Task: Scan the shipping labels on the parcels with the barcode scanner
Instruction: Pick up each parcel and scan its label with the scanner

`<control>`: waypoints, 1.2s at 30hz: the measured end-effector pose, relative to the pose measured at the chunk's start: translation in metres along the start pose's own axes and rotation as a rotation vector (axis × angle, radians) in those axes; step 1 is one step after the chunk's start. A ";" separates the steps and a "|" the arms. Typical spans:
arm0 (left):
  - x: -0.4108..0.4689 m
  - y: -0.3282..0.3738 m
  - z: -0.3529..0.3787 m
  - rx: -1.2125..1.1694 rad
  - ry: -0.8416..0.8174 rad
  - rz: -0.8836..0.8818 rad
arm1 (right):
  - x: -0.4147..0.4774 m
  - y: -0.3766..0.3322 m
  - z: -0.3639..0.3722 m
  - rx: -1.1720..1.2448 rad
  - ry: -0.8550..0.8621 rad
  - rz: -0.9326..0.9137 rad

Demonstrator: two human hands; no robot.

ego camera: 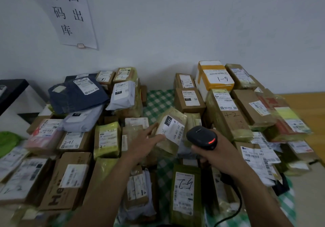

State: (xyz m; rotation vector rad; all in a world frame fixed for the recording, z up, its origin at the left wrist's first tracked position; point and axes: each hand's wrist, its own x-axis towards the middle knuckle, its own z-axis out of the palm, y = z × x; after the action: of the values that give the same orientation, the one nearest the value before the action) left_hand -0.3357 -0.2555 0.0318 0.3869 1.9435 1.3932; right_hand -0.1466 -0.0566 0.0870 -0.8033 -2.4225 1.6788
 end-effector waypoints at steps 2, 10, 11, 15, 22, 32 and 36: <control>-0.021 -0.016 0.026 -0.110 -0.045 -0.075 | -0.004 0.007 0.000 0.026 0.023 0.012; -0.068 -0.070 0.089 -0.307 -0.023 -0.271 | -0.024 0.041 -0.001 -0.010 0.006 0.085; -0.069 -0.077 0.095 -0.313 -0.003 -0.265 | -0.028 0.046 0.001 -0.006 0.003 0.094; -0.072 -0.095 0.122 -0.393 0.044 -0.249 | -0.040 0.075 0.012 0.004 -0.014 0.157; -0.081 -0.095 0.159 -0.464 -0.056 -0.241 | -0.054 0.096 0.013 0.012 0.000 0.173; -0.088 -0.096 0.142 -0.305 0.183 -0.099 | -0.062 0.089 0.030 0.007 -0.026 0.052; -0.092 -0.109 0.141 -0.334 0.155 -0.137 | -0.062 0.099 0.036 -0.006 -0.071 0.076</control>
State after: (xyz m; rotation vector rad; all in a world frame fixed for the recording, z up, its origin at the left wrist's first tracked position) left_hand -0.1560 -0.2528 -0.0583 -0.0113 1.7743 1.6596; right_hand -0.0698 -0.0905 -0.0018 -0.8614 -2.4743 1.7576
